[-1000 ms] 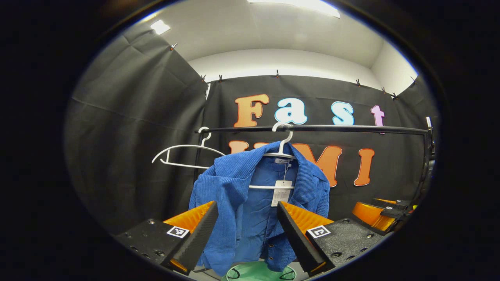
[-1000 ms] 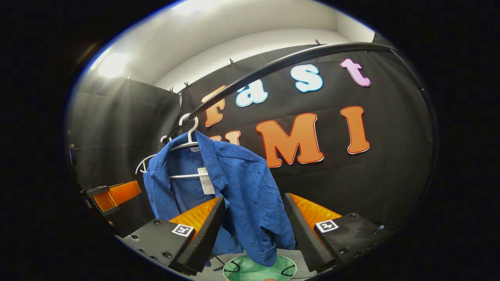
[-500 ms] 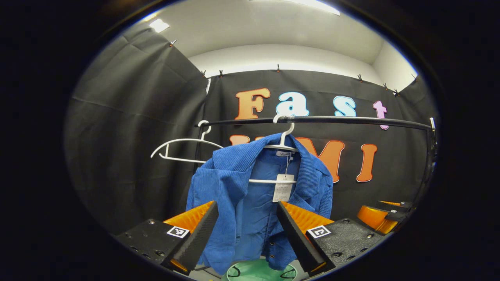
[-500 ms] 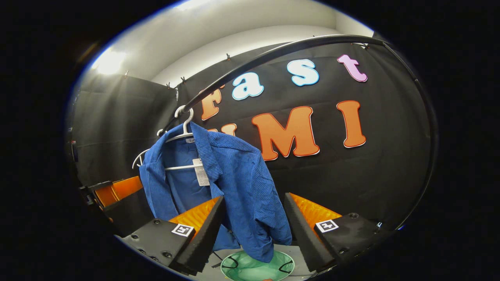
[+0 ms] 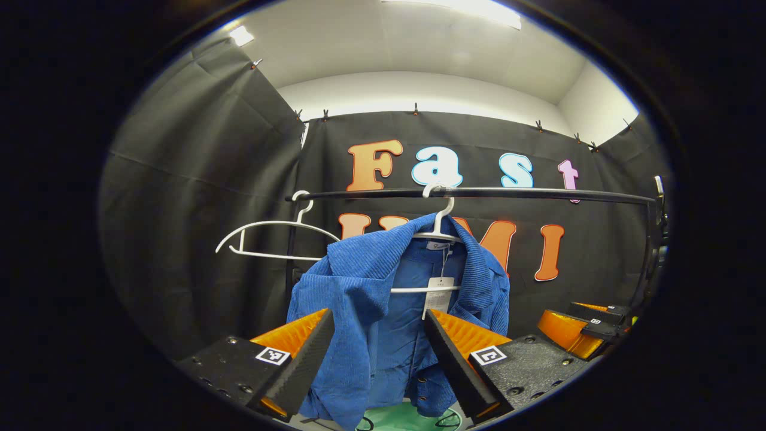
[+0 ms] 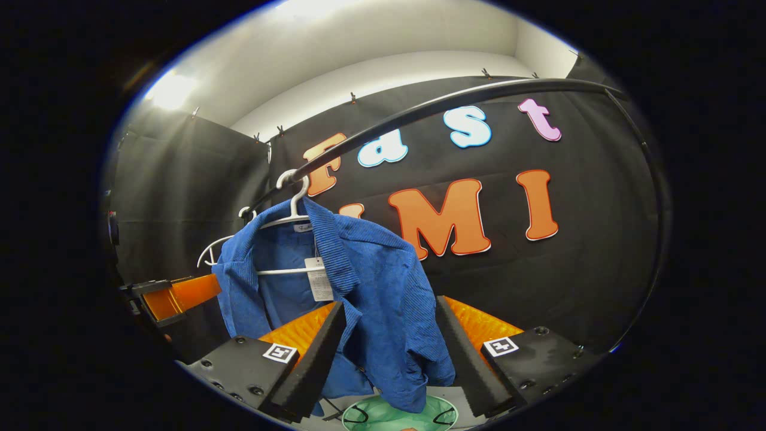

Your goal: Grasp the clothes on the hanger with both hands and then place them into the laundry hamper below.

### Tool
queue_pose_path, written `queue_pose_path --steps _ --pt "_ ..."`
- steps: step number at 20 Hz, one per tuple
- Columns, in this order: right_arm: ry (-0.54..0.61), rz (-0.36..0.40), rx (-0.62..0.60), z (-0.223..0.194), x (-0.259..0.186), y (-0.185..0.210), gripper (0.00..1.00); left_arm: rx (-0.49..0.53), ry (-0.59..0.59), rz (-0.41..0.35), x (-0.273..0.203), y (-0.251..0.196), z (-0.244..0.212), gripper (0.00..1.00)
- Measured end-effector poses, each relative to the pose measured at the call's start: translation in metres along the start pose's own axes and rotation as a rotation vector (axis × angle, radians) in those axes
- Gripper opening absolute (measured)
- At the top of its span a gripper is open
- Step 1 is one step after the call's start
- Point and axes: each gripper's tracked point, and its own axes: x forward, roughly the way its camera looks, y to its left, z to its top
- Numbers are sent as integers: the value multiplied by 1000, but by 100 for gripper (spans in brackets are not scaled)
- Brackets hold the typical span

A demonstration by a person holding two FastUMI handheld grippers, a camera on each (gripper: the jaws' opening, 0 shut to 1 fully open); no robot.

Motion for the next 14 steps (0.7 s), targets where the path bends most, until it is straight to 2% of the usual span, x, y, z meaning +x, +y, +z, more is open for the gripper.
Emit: queue_pose_path --steps 2,6,14 --pt "-6 8 -18 -4 8 15 98 -5 3 -26 5 6 -4 97" --pt "9 26 -31 -20 30 39 98 -1 15 -57 14 21 -19 92" --pt "78 33 -30 -47 93 40 98 -1 75 -33 44 40 -53 95"
